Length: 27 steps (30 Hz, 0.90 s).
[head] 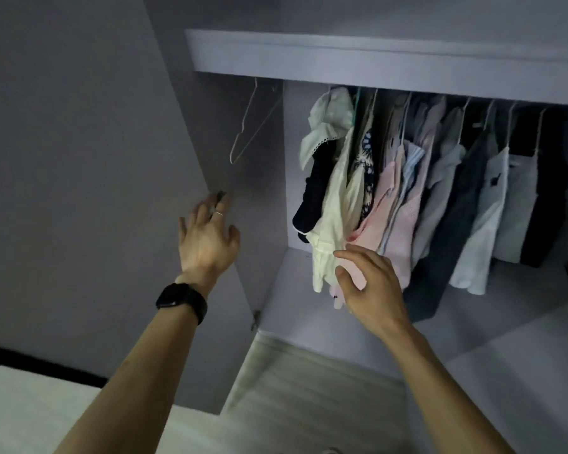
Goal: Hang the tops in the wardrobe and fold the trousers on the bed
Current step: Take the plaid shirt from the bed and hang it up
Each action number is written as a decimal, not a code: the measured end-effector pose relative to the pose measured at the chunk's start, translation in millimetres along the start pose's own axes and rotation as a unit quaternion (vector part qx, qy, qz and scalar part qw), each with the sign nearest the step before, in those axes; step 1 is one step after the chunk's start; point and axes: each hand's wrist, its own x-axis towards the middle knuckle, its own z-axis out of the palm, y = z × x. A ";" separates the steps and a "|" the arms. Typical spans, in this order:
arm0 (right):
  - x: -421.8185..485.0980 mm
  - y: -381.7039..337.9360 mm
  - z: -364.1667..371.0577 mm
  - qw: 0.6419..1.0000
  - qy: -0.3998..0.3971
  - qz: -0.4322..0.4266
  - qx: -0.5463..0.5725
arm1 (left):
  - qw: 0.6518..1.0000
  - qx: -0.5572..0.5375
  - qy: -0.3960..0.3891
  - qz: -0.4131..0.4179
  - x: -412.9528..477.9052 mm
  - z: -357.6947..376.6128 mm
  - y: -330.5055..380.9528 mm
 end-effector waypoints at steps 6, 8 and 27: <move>-32.1 27.9 -25.5 0.999 0.031 0.001 -0.009 | 0.989 -0.131 -0.073 -0.017 -94.0 37.0 41.2; -39.7 36.0 -30.6 0.999 0.045 0.013 -0.008 | 0.981 -0.162 -0.103 -0.026 -111.4 47.5 56.2; -171.7 73.7 -78.9 0.911 0.211 0.300 -0.189 | 0.828 -0.222 -0.318 0.405 -103.9 131.7 207.7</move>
